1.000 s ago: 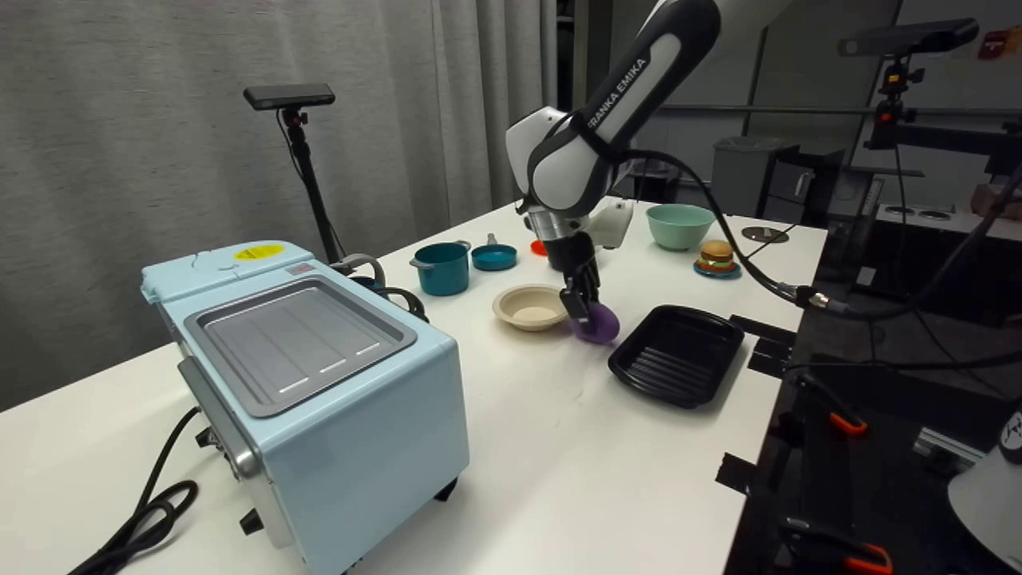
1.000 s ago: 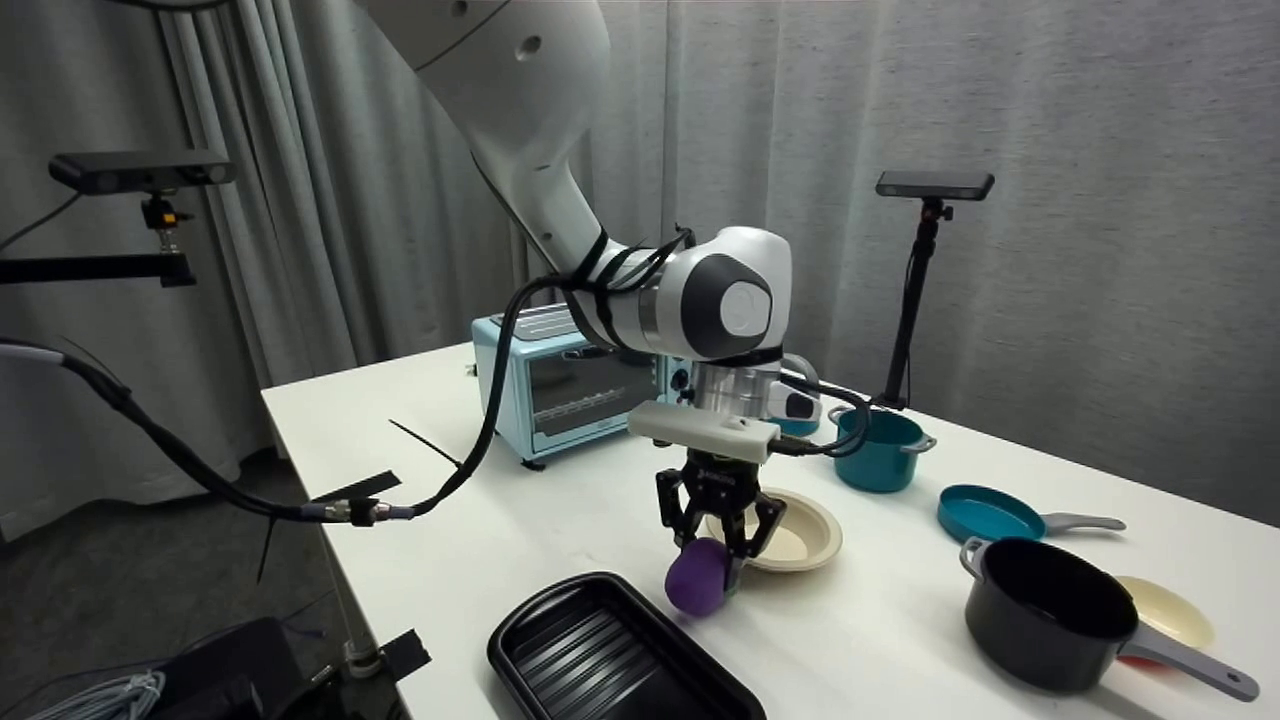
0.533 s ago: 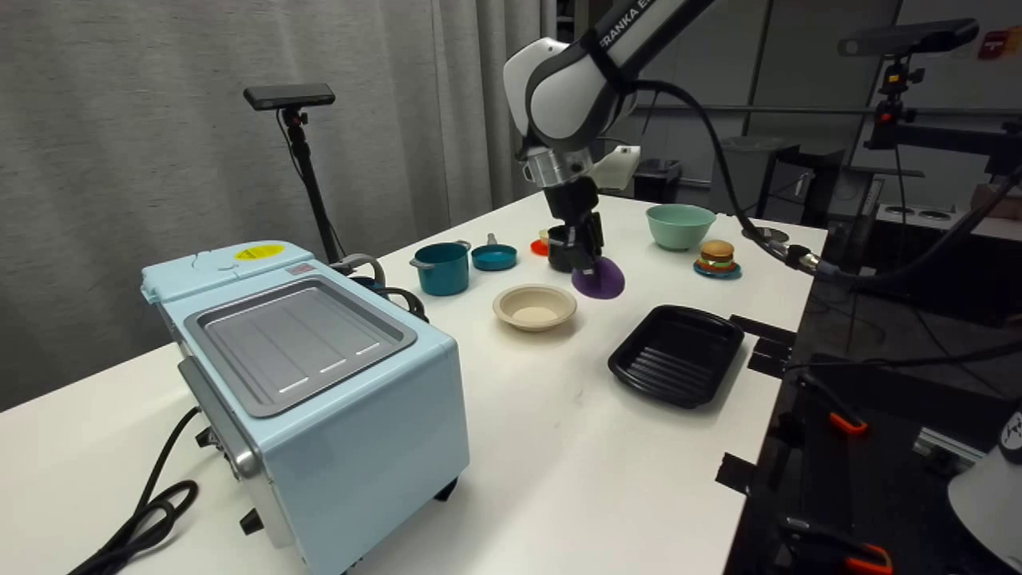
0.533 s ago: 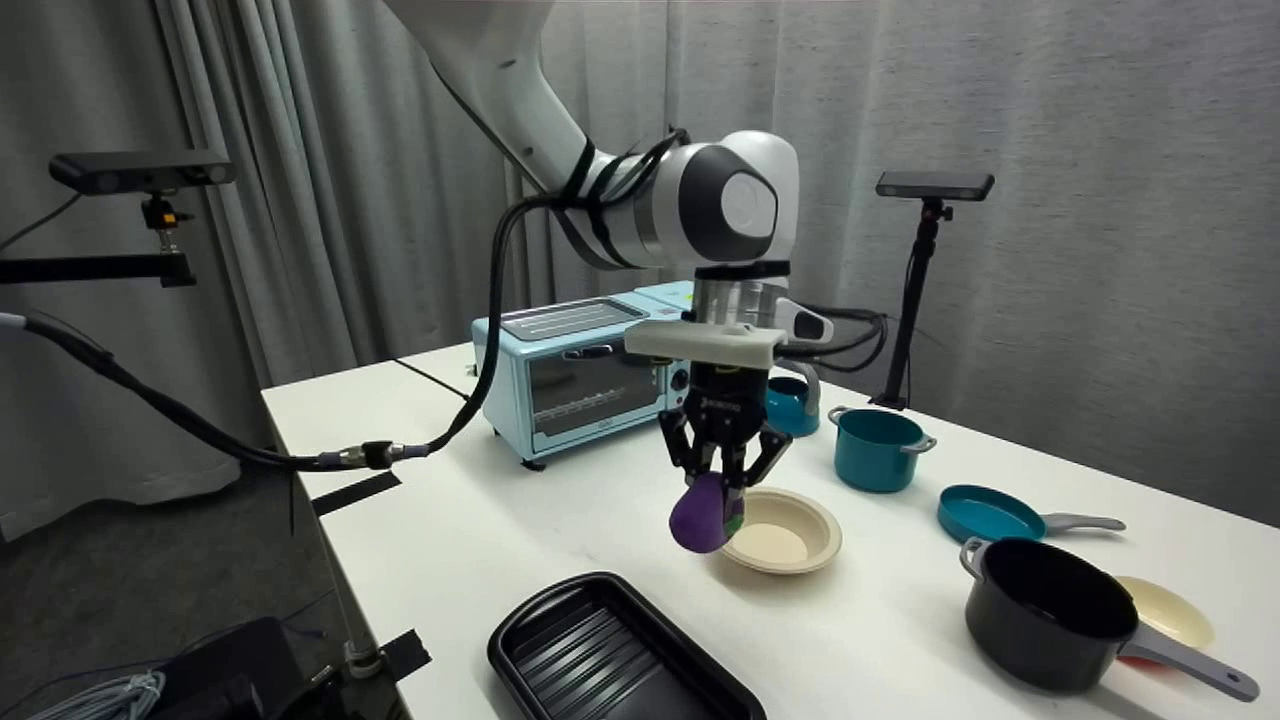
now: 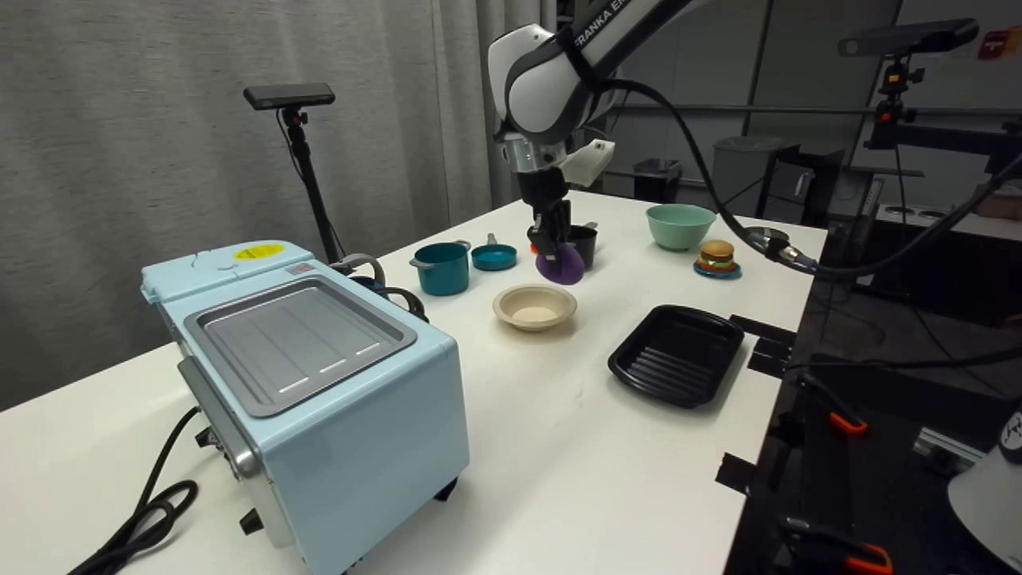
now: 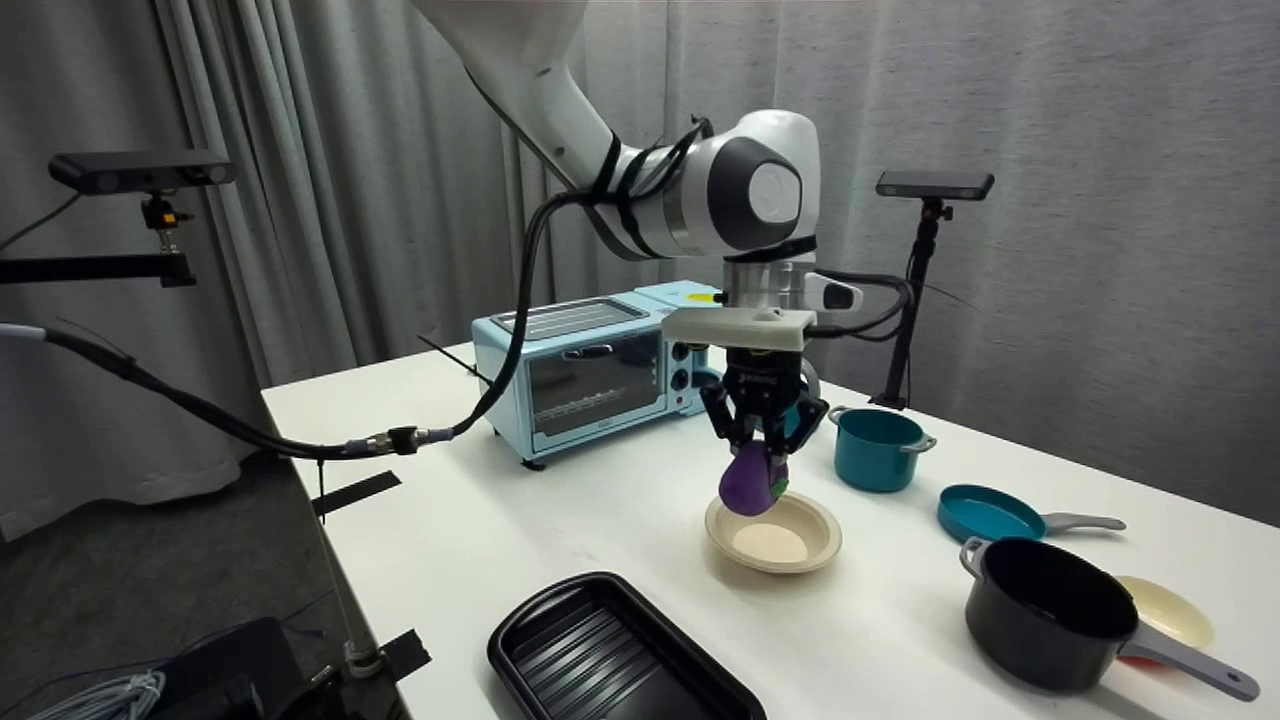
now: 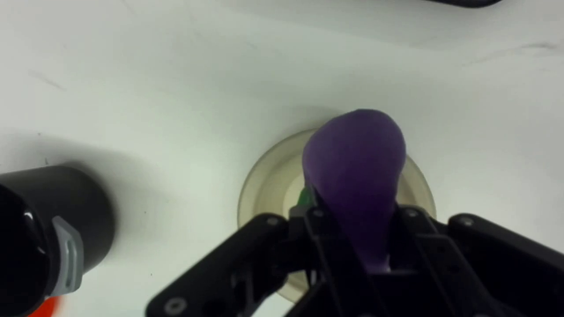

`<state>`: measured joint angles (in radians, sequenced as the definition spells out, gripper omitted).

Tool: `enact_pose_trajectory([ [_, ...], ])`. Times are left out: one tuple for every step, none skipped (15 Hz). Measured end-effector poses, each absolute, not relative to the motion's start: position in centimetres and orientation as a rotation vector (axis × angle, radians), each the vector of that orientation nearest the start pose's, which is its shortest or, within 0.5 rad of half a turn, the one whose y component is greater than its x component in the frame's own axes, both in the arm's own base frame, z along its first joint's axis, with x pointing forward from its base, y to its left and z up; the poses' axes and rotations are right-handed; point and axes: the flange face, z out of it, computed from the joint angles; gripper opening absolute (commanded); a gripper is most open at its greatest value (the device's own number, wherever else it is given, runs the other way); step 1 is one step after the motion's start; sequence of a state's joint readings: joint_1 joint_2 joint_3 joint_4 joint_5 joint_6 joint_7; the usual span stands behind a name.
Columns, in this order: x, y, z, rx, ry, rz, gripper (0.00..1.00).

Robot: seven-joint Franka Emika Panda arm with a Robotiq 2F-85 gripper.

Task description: Pick up the purple toy from the table and put it in the bowl.

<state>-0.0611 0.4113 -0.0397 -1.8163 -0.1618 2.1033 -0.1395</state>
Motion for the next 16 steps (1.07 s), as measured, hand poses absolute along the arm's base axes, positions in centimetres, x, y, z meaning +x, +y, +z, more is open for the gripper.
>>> enact_pose_trajectory([
  [63.4, -7.0, 29.8, -3.263, -0.211, 0.220, 0.06],
  [64.0, -7.1, 29.1, -3.265, -0.209, 0.212, 0.06],
  [64.7, -7.2, 28.5, -3.265, -0.207, 0.208, 0.06],
  [65.3, -7.1, 27.8, -3.263, -0.205, 0.209, 0.06],
  [66.0, -7.0, 27.1, -3.262, -0.204, 0.209, 0.06],
  [66.6, -7.1, 26.5, -3.261, -0.202, 0.210, 0.06],
  [67.1, -7.1, 25.9, -3.258, -0.200, 0.210, 0.06],
  [67.6, -6.9, 25.2, -3.255, -0.200, 0.211, 0.06],
  [68.0, -6.6, 24.5, -3.251, -0.200, 0.214, 0.06],
  [68.4, -6.3, 23.8, -3.247, -0.200, 0.218, 0.06],
  [68.7, -5.9, 23.1, -3.243, -0.199, 0.223, 0.17],
  [69.0, -5.5, 22.5, -3.236, -0.194, 0.232, 0.51],
  [69.1, -5.2, 22.0, -3.229, -0.189, 0.243, 0.52],
  [69.2, -4.9, 21.5, -3.220, -0.183, 0.259, 0.58],
  [69.3, -4.9, 21.4, -3.214, -0.177, 0.271, 0.65],
  [69.4, -5.0, 21.5, -3.209, -0.167, 0.280, 0.74],
])
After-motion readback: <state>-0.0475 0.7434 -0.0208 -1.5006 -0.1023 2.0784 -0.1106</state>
